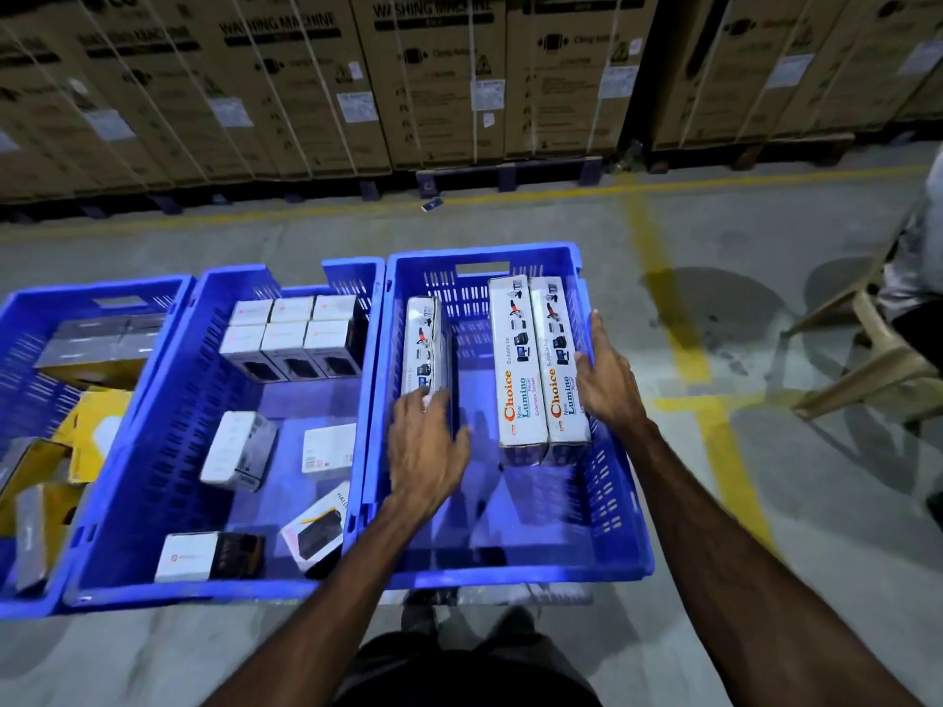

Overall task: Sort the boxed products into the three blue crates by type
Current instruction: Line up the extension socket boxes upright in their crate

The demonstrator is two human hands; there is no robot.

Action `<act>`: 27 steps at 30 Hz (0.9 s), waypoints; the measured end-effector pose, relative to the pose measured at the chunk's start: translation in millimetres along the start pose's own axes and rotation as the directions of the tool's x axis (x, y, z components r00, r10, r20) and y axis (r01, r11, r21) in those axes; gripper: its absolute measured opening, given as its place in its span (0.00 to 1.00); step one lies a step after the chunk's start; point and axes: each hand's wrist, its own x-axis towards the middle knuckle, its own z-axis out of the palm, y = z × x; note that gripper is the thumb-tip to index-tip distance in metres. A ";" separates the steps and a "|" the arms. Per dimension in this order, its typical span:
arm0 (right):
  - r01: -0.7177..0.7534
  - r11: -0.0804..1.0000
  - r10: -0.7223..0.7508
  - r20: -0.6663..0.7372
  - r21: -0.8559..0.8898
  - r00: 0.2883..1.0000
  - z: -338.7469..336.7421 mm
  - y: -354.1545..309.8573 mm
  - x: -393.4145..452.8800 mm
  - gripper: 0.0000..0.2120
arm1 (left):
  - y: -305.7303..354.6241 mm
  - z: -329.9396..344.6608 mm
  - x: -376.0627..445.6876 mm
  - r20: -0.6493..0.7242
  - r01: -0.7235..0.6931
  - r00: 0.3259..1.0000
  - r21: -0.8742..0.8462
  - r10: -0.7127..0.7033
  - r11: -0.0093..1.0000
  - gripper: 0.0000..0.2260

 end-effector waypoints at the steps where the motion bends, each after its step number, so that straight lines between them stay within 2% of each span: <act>1: 0.018 1.000 -0.018 -0.007 -0.001 1.000 -0.2 0.1 -0.3 0.32 | -1.5 0.7 -0.4 0.008 0.069 0.998 0.001 -0.069 0.998 0.28; 3: 0.023 1.000 -0.023 -0.012 -0.009 1.000 -0.9 -0.2 -0.1 0.32 | 1.8 7.7 -0.8 0.103 0.183 0.978 -0.002 -0.182 0.983 0.32; 5: 0.009 1.000 -0.009 -0.011 -0.007 1.000 -0.4 0.5 -0.4 0.32 | 9.2 17.5 -0.5 0.149 0.231 0.961 0.024 -0.232 0.973 0.36; 10: -0.012 1.000 0.012 -0.015 0.007 1.000 0.8 1.8 0.0 0.32 | 16.3 21.5 12.8 0.078 0.325 0.943 0.001 -0.324 0.946 0.40; 17: -0.036 0.999 0.036 -0.016 0.016 0.999 2.1 1.3 1.1 0.33 | 22.4 8.4 31.9 0.096 0.369 0.927 -0.058 -0.363 0.927 0.39; 21: -0.023 1.000 0.023 -0.018 0.004 1.000 2.0 1.1 1.2 0.33 | 21.8 -6.0 42.3 0.155 0.309 0.932 0.134 -0.328 0.942 0.31; 22: -0.031 1.000 0.031 -0.018 0.001 0.999 1.7 0.1 0.6 0.32 | 20.4 -6.3 43.1 0.162 0.285 0.935 0.184 -0.315 0.941 0.32; 25: -0.031 0.999 0.031 -0.028 -0.010 0.999 2.2 -0.4 0.7 0.32 | 13.3 -2.9 44.2 0.196 0.297 0.918 0.234 -0.344 0.926 0.42; 27: -0.033 0.999 0.033 -0.028 -0.004 0.999 2.2 -0.9 0.4 0.32 | 8.4 2.1 41.4 0.213 0.310 0.910 0.221 -0.356 0.925 0.42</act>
